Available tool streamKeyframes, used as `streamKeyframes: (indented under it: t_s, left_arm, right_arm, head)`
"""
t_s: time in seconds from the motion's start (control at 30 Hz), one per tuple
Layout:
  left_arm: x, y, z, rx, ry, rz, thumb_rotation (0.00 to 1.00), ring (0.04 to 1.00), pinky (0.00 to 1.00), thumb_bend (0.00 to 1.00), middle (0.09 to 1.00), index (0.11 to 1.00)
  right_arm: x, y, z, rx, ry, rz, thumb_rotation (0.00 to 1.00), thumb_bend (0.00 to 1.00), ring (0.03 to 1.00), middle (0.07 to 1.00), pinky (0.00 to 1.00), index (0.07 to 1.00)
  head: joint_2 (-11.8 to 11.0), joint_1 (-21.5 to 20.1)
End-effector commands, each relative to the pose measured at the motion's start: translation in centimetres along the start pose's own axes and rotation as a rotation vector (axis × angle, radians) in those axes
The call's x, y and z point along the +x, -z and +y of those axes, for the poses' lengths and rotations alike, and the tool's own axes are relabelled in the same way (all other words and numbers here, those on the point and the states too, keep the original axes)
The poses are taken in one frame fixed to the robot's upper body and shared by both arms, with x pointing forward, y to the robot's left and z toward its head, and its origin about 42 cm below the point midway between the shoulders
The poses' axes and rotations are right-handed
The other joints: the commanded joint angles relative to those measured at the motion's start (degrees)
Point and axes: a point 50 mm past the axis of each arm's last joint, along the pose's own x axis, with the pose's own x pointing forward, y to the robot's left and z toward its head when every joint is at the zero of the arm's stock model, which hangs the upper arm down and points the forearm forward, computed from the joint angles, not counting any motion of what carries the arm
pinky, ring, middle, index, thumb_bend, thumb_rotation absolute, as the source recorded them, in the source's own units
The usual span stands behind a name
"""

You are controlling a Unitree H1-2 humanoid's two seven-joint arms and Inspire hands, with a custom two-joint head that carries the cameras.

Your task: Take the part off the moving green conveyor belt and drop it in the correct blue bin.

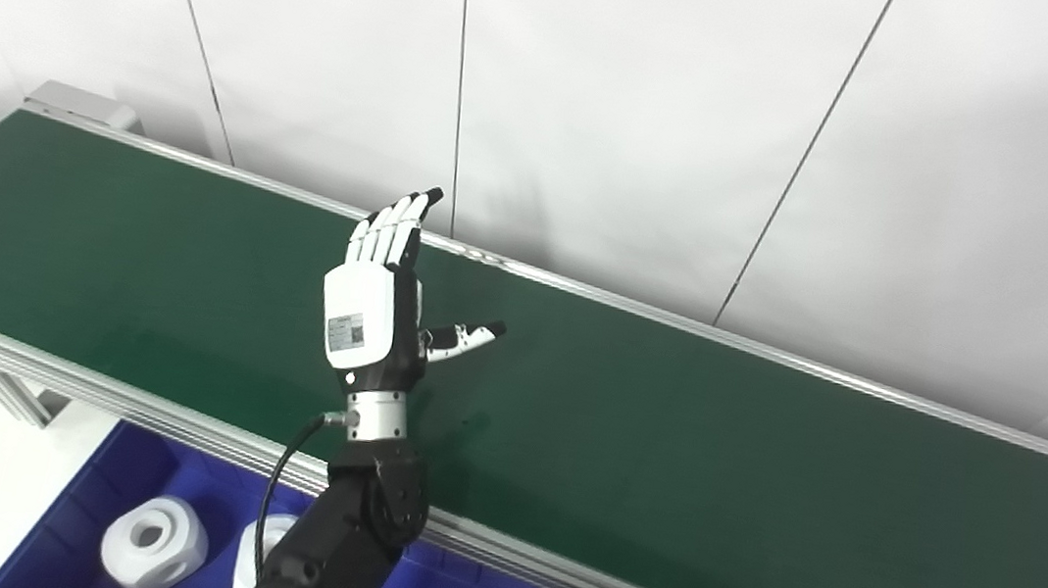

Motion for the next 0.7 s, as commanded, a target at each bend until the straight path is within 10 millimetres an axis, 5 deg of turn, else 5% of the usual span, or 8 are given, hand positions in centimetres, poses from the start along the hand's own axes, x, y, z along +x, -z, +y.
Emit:
streamKeyframes:
  t_s: [0.0, 0.67]
  left_arm:
    - [2.0, -0.4, 0.1, -0.005, -0.067, -0.025, 0.14, 0.838, 0.84, 0.92, 0.855, 0.825]
    - [-2.2, 1.5, -0.5, 0.050, 0.023, 0.045, 0.12, 0.807, 0.79, 0.96, 0.834, 0.790]
  right_arm:
    - [0.6, -1.0, 0.0, -0.017, -0.008, -0.080, 0.96, 0.87, 0.835, 0.859, 0.79, 0.829]
    - [1.1, -0.9, -0.1, -0.018, -0.016, -0.076, 0.95, 0.87, 0.826, 0.858, 0.77, 0.826]
  head:
    - [0.1, -0.1]
    - [0.1, 0.2]
